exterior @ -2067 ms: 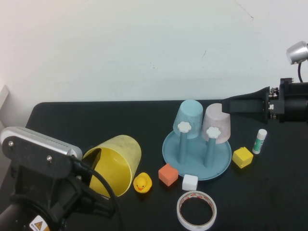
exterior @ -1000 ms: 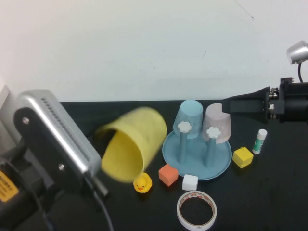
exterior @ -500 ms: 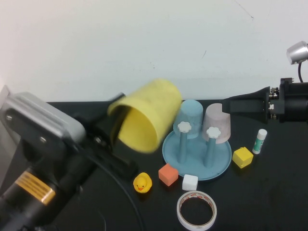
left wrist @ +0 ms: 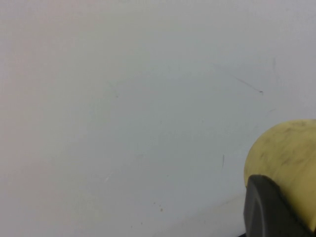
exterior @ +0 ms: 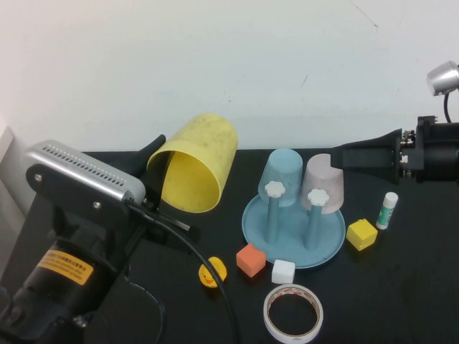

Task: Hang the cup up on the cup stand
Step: Adjust the cup with two arms

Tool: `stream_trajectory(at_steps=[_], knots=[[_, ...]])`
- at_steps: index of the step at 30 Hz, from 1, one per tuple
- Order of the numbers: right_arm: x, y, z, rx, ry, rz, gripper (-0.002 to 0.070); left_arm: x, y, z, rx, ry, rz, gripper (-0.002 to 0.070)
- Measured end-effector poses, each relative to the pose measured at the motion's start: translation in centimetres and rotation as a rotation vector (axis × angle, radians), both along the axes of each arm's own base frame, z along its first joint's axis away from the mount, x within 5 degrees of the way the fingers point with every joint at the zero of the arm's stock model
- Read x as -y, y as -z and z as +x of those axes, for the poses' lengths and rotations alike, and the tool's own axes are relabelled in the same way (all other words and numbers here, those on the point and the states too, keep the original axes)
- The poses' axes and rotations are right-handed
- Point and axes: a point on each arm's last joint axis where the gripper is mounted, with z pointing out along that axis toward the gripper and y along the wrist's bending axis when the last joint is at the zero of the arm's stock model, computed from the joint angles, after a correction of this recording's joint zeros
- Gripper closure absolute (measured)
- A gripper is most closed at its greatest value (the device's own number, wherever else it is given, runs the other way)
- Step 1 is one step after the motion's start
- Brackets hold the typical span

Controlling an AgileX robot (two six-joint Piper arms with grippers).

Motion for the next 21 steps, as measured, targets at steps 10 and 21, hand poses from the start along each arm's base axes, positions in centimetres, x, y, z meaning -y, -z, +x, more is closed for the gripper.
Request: stream_trajectory(at_steps=[10,21], knots=[[-0.1,-0.2,0.1,-0.034,0.023,0.034,0.0162,0.0,0.4,0.4,0.002,-0.035,-0.021,0.0665],[-4.3,-2.9,-0.1,-0.101,-0.065,0.185,0.0162,-0.3,0.4,0.6,-0.016,-0.066,-0.047,0.0665]])
